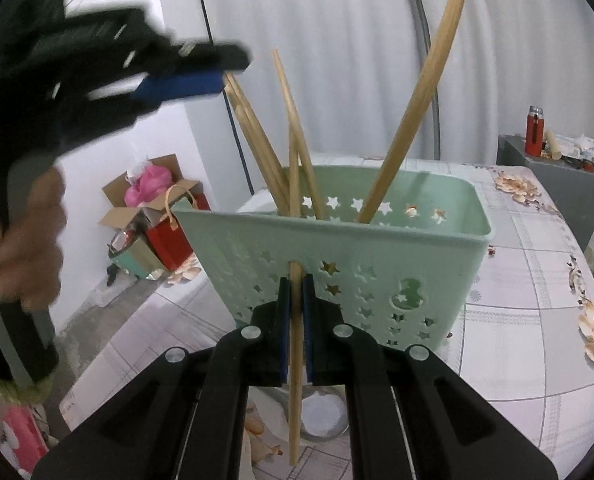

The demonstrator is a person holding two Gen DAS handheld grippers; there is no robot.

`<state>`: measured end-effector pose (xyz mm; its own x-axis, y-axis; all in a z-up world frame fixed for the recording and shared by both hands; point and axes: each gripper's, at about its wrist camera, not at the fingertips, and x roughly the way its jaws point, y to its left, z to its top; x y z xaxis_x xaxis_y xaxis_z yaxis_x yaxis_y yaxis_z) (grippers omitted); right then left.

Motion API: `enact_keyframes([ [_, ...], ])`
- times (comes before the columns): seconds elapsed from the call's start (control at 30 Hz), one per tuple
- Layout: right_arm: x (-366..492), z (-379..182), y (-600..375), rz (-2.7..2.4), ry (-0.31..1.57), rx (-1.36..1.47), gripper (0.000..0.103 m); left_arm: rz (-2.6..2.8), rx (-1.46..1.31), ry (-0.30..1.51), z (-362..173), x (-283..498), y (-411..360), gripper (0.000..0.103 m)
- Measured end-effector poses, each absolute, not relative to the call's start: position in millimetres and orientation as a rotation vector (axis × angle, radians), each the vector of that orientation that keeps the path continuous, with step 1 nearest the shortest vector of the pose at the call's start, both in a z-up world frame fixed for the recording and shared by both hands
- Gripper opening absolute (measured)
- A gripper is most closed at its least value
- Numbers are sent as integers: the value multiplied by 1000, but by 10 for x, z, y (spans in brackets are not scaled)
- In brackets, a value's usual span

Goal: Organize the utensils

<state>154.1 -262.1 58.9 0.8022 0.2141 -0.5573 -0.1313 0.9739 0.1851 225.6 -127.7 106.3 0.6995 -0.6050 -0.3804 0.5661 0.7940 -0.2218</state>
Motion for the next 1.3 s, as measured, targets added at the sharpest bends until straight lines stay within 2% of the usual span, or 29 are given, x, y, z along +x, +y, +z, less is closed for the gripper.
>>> enact_keyframes([
  [0.3, 1546, 602, -2619, 183, 637, 158, 6, -613, -62, 562, 682, 2288, -1251, 26],
  [0.63, 1573, 501, -2684, 201, 734, 189, 7, -597, -5, 561, 524, 2239, -1273, 26],
  [0.77, 1549, 530, -2739, 216, 767, 181, 13, -605, -16, 554, 523, 2221, -1254, 26],
  [0.93, 1491, 660, -2911, 217, 803, 193, 15, -618, -28, 537, 505, 2198, -1217, 26],
  [1.17, 1444, 1125, -2968, 250, 732, 183, 15, -629, -57, 520, 485, 2210, -1166, 19],
  [1.3, 1452, 1128, -2914, 293, 763, 194, 15, -631, -58, 521, 488, 2220, -1169, 19],
])
